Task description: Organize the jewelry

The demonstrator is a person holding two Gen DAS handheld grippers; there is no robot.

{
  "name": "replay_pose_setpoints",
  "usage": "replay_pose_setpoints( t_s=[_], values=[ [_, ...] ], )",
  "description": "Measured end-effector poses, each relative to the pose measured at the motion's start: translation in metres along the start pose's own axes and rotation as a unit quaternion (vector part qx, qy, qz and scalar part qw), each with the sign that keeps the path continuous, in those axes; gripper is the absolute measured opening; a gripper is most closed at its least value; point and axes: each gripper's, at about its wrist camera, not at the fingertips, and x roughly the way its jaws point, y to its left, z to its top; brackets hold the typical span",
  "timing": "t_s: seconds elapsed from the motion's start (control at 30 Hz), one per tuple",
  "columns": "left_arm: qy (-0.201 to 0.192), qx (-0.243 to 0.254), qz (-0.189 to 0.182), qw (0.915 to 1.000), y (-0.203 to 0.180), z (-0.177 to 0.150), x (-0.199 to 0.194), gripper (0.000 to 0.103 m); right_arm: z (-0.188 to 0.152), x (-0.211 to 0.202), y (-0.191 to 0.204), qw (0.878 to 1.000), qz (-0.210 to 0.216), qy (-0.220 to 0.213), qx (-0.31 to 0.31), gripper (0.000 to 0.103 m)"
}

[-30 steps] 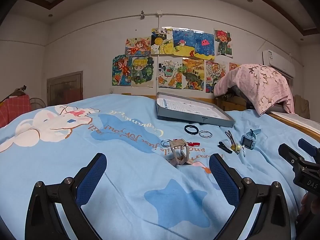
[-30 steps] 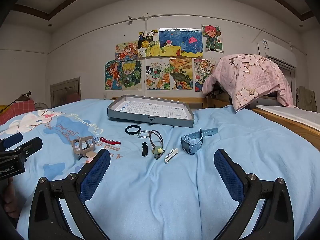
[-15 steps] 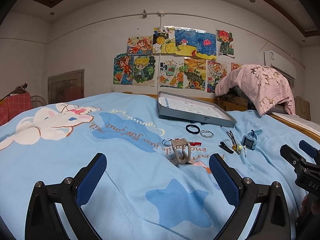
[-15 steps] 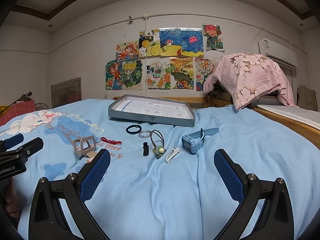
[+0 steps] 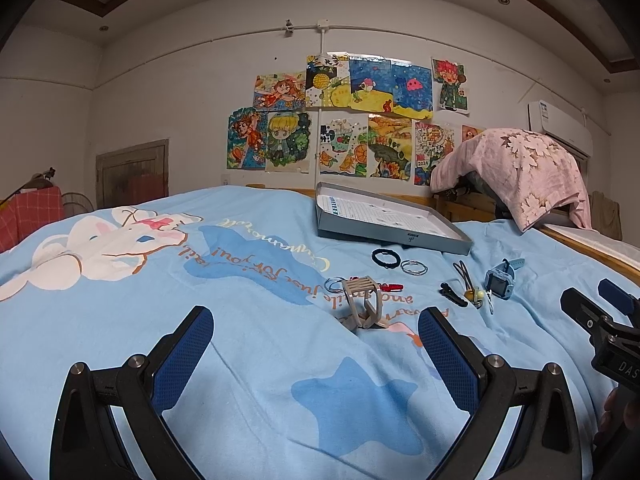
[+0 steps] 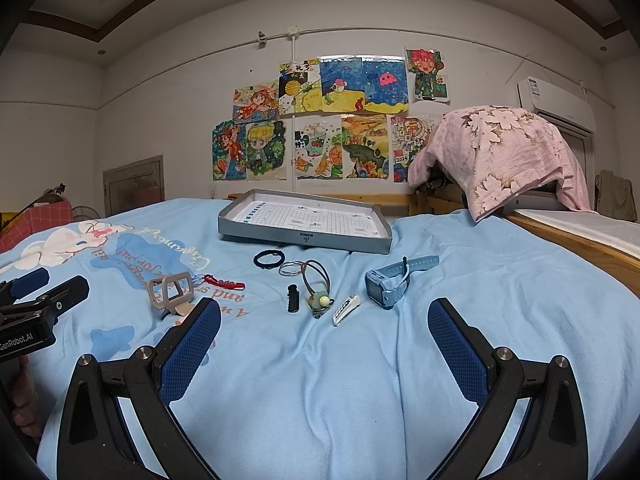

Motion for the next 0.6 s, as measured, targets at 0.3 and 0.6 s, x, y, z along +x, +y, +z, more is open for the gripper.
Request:
replay_pose_setpoints(
  t_s=[0.3,0.6],
  values=[
    [0.0,0.0,0.0,1.0,0.0,0.0,0.0,0.103,-0.002,0.001,0.008,1.0,0.004,0.002,0.001,0.102],
    [0.0,0.0,0.0,1.0,0.0,0.0,0.0,0.103,-0.001,0.001,0.005,1.0,0.004,0.002,0.002,0.102]
  ],
)
